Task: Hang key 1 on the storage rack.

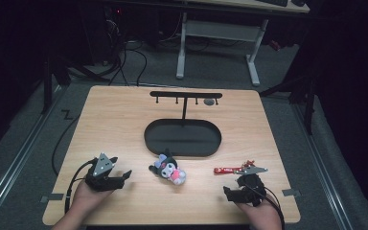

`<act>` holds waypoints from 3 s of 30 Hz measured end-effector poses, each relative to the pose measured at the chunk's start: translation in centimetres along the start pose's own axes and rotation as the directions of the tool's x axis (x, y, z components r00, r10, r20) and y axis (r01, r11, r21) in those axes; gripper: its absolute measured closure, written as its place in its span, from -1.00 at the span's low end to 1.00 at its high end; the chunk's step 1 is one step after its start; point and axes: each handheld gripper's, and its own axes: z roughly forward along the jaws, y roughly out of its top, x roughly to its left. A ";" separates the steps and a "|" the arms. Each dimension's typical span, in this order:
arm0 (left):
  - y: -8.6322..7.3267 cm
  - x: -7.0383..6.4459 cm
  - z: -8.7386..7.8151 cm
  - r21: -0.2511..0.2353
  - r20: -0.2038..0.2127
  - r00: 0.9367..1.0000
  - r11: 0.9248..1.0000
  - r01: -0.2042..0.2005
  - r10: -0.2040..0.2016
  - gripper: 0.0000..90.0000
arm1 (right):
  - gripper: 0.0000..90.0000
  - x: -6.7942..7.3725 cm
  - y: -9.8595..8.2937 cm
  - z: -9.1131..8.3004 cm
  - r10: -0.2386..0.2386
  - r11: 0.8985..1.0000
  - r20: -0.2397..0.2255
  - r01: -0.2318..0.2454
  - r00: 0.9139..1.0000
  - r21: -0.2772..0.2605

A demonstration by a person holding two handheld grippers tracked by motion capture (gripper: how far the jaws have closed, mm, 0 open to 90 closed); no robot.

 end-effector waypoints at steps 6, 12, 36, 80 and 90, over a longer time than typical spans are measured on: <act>0.0 0.0 0.0 0.000 0.004 1.000 1.000 0.000 0.000 -0.43 | -0.43 -0.8 -0.2 -0.6 0.016 1.000 0.001 -0.016 1.000 0.027; 0.0 0.0 0.1 0.002 0.010 1.000 1.000 -0.003 0.003 -0.43 | -0.38 -1.8 -0.5 -1.2 0.029 0.998 0.012 -0.029 1.000 0.053; 0.0 -0.2 0.2 0.010 0.027 0.999 1.000 -0.017 0.016 -0.43 | -0.13 -5.8 -0.6 -2.2 0.099 0.984 0.017 -0.100 0.995 0.144; -0.1 -0.1 0.2 0.021 0.032 0.999 0.999 -0.033 0.032 -0.43 | 0.19 -9.4 5.0 2.6 0.045 0.957 0.057 -0.059 0.997 0.282; -0.1 -0.2 0.2 0.021 0.036 0.999 0.999 -0.038 0.037 -0.43 | 0.16 -9.3 5.1 2.5 0.042 0.954 0.063 -0.059 0.997 0.294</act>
